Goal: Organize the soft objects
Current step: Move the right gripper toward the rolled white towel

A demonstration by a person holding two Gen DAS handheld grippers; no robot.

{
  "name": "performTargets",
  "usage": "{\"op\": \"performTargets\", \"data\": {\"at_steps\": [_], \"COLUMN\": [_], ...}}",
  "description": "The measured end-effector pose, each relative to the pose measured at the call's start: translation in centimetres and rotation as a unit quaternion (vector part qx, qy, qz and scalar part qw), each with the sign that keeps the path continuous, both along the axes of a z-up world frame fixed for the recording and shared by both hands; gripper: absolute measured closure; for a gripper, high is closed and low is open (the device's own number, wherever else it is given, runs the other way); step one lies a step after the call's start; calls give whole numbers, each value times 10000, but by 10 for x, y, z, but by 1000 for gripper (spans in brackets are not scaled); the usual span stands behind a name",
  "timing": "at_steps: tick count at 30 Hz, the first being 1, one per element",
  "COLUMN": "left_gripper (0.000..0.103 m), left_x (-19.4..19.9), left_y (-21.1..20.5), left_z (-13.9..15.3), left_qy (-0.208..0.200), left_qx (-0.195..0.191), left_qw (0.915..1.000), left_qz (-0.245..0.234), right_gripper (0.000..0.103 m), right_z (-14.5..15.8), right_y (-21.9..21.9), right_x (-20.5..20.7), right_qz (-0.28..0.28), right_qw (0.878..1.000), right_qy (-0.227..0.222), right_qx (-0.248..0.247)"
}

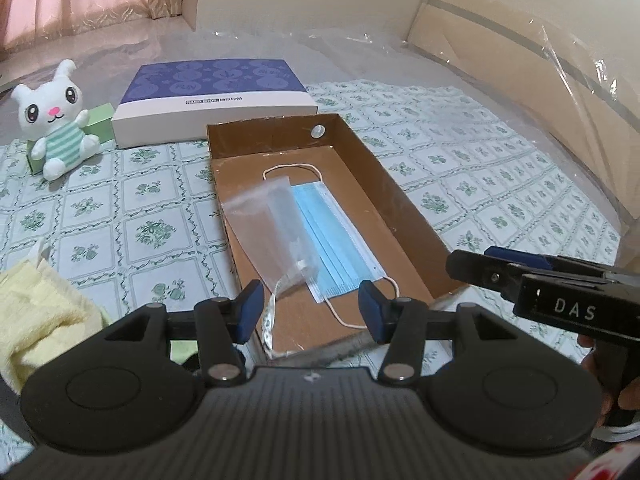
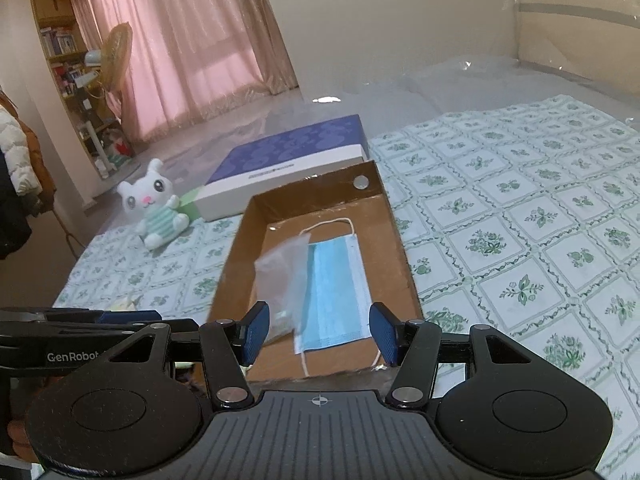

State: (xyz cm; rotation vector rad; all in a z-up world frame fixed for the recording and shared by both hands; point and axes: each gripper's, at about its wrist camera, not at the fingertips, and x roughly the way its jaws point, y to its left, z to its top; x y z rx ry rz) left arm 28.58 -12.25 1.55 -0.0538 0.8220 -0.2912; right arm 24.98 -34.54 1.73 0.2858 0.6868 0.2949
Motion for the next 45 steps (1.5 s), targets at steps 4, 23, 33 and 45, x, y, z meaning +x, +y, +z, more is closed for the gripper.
{"op": "performTargets", "data": {"at_steps": [4, 23, 33, 45], "left_gripper": [51, 42, 37, 37], "left_x": [-19, -127, -181, -218], "left_y": [7, 68, 103, 141], "left_z": [10, 21, 16, -6], "left_qy": [-75, -287, -426, -270], "left_qx": [-83, -219, 45, 197], "left_qw": [9999, 9980, 9948, 9902], "left_qz": [21, 526, 924, 1358], "right_gripper": [45, 43, 43, 43], "right_z": [9, 32, 20, -1], "right_y": [3, 35, 62, 100], "right_x": [-17, -105, -135, -153], "right_qz": [-35, 136, 549, 1233], "right_qw": [9999, 9980, 9964, 9914], "right_qy": [-95, -603, -609, -444], "right_qx": [67, 104, 211, 16]}}
